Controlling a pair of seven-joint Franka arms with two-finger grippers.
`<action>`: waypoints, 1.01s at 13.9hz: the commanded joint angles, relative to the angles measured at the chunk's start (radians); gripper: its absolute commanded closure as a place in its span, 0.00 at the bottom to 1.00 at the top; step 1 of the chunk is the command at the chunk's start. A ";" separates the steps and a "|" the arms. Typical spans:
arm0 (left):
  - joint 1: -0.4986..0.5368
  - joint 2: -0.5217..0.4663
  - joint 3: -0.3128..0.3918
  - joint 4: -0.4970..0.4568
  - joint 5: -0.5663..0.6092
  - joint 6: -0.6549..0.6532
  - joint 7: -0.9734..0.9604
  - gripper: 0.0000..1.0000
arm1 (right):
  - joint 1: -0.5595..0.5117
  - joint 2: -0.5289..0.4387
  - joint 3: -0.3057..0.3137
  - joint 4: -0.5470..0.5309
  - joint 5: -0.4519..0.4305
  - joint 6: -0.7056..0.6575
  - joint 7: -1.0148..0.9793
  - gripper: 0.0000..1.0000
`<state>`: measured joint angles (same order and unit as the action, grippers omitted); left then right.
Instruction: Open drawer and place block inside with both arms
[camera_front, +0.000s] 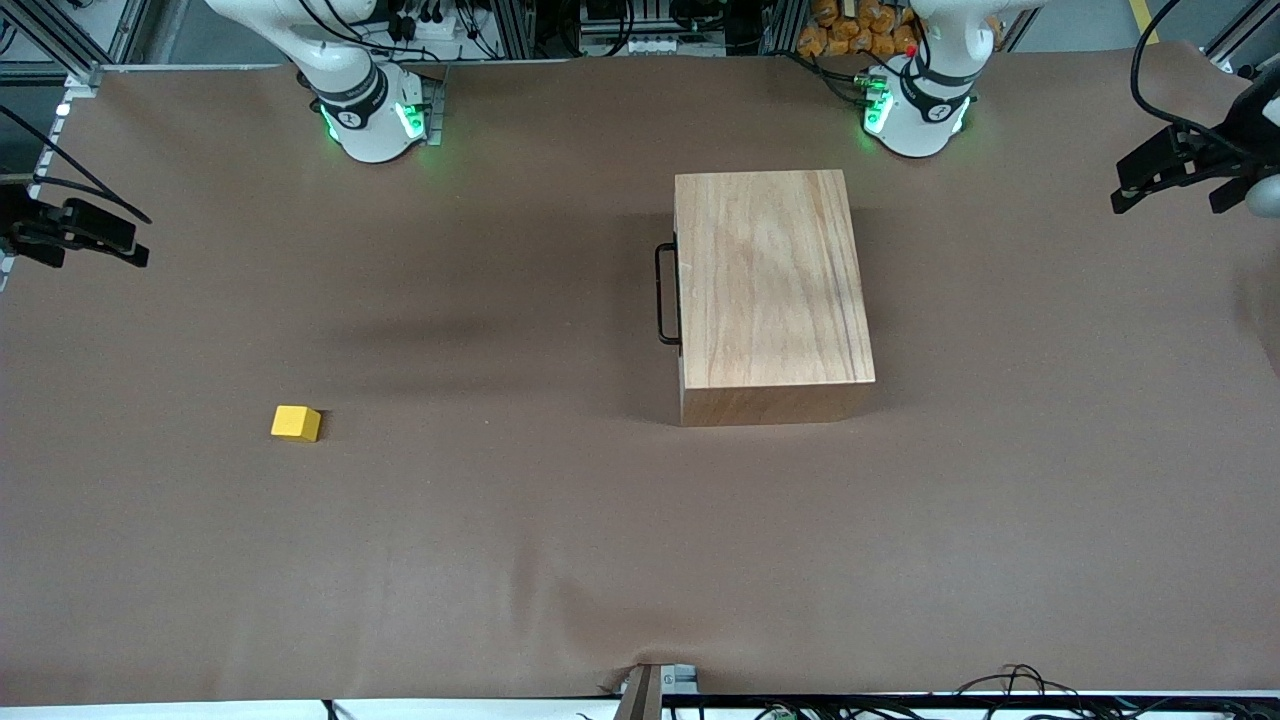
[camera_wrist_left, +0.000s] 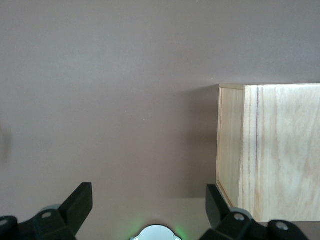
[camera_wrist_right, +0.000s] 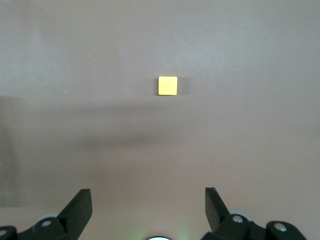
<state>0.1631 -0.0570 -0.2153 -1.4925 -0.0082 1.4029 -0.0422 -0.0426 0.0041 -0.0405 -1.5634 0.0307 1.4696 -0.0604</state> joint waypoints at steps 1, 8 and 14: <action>0.009 0.005 -0.004 0.020 -0.016 -0.013 0.007 0.00 | -0.008 -0.032 0.022 -0.032 -0.037 0.003 0.005 0.00; 0.018 0.005 -0.001 0.026 -0.010 -0.016 0.008 0.00 | -0.006 -0.032 0.022 -0.032 -0.038 -0.012 0.005 0.00; 0.019 0.003 0.002 0.025 -0.019 -0.018 0.015 0.00 | -0.008 -0.029 0.021 -0.030 -0.038 -0.011 0.001 0.00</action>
<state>0.1701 -0.0569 -0.2106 -1.4872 -0.0082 1.4016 -0.0400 -0.0430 0.0040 -0.0304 -1.5669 0.0137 1.4582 -0.0605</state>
